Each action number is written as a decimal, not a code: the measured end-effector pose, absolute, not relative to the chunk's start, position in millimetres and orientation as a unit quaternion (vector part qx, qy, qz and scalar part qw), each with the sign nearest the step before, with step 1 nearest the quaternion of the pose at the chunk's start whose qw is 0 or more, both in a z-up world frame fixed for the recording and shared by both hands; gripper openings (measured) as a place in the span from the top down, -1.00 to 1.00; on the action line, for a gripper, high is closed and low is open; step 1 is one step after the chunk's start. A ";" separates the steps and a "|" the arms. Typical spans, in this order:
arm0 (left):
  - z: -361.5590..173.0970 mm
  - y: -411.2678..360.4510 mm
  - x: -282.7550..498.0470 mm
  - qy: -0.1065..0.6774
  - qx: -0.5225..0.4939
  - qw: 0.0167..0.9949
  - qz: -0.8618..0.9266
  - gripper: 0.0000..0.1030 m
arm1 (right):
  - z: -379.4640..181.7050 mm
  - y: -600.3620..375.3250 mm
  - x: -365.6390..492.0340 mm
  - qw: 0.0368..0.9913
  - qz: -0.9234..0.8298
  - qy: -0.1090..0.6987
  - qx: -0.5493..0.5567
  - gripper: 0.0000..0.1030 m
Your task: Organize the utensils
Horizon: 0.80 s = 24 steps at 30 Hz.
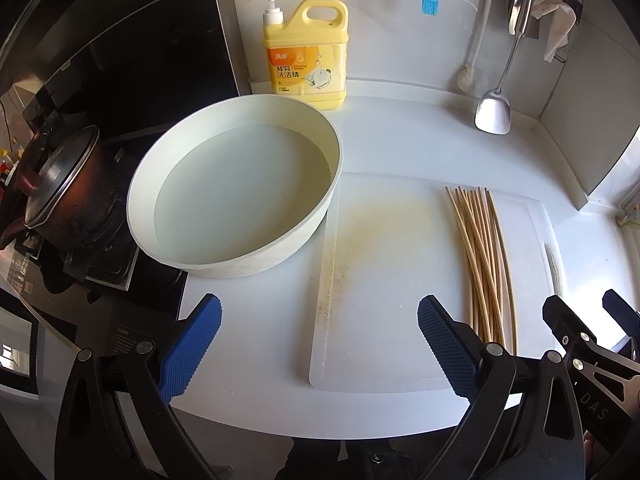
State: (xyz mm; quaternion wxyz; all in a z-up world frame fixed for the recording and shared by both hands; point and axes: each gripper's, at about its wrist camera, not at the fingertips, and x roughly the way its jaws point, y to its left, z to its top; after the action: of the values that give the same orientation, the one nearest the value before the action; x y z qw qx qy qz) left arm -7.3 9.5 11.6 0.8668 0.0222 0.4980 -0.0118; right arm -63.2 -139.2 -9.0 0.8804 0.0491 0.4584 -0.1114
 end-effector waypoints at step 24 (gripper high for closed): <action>13.8 10.2 -6.2 0.497 0.021 0.867 -0.013 -0.88 | -9.3 -136.8 -62.0 0.880 -0.111 0.459 0.050 -0.82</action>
State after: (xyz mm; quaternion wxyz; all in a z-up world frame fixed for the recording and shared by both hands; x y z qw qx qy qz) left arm -6.2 10.2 13.8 0.8671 0.0212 0.4975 -0.0126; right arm -62.0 -136.8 -9.3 0.8802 0.0499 0.4586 -0.1111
